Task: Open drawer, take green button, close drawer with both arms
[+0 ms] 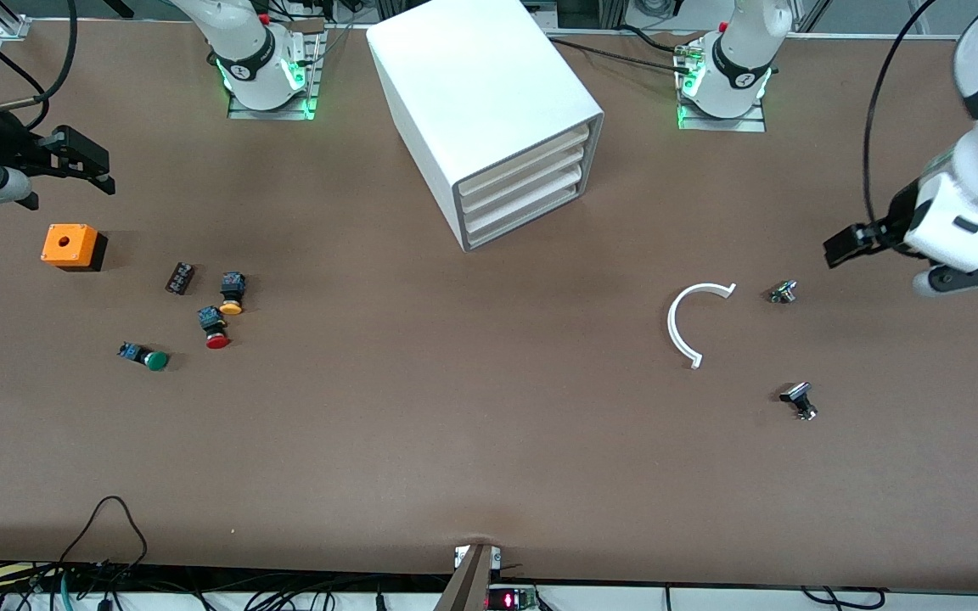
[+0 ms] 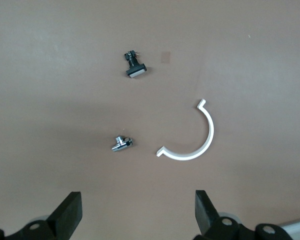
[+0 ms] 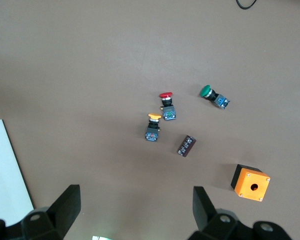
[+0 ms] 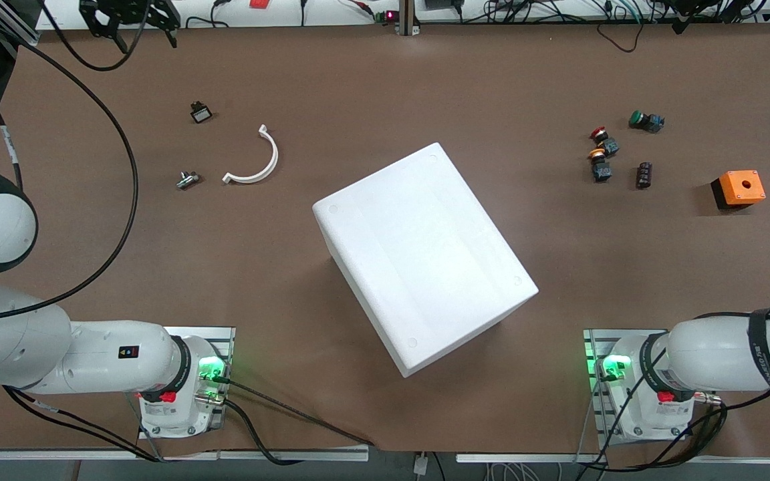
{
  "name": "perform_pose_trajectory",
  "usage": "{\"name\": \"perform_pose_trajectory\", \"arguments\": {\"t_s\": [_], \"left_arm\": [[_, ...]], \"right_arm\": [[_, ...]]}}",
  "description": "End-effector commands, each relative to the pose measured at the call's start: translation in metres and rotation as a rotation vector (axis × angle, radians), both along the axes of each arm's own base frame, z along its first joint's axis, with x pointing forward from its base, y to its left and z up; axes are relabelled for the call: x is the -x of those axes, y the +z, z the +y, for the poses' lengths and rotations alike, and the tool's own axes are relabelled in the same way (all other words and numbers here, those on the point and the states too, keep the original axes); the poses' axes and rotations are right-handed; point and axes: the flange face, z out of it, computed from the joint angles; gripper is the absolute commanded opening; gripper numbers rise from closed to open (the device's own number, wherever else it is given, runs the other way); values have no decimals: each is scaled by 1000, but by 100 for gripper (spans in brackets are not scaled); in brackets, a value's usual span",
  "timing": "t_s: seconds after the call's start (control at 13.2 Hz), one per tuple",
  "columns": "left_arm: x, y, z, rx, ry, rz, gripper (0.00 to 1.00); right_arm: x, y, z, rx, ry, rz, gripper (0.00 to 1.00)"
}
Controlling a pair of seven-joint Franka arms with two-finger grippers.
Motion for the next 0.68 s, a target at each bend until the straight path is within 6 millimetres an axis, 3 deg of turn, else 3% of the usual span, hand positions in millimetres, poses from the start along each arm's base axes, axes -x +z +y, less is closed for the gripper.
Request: {"name": "perform_pose_trajectory", "arguments": {"t_s": [0.0,0.15,0.6], "left_arm": [[5,19,0,29,-124,33,99],[11,35,10,56,-208,45,99],[15,43,14,62,-272,50,99]], "right_arm": [[4,2,3,-5,17,-14,99],[3,3,3,-4,17,-17,99],[2,2,0,-6,11,-17,99]]}}
